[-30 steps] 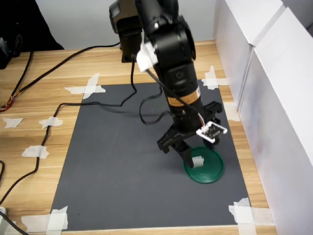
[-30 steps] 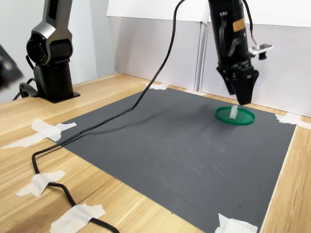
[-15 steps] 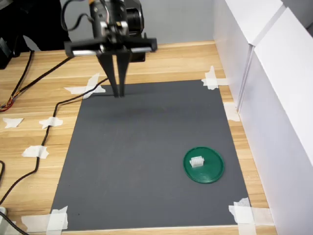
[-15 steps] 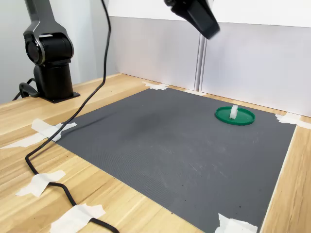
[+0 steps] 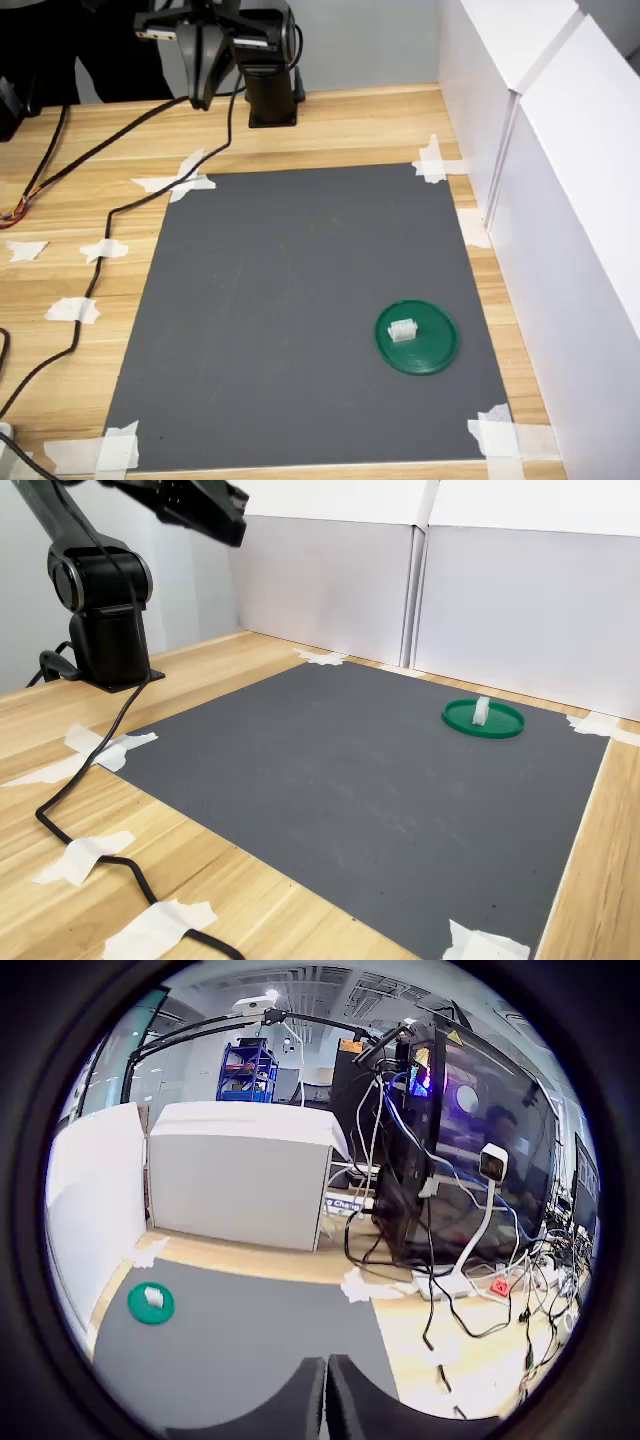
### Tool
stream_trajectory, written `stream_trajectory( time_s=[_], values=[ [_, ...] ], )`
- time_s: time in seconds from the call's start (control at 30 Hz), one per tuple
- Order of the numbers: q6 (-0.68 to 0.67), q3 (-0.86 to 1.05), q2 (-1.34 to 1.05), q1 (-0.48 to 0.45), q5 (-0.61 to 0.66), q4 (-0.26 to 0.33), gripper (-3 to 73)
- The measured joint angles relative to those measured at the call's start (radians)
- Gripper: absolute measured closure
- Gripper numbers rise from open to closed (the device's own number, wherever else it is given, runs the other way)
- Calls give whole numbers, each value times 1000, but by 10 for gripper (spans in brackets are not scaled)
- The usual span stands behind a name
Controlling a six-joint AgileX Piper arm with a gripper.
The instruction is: Grasp a white terminal and put it on the green lid.
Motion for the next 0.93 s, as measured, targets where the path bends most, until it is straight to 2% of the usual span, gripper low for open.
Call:
stream_trajectory(
  time_s=[0.37,0.93],
  values=[
    [1,219,-286,0,-16,-2,711],
    [3,237,-376,0,-28,-2,711]
  ],
)
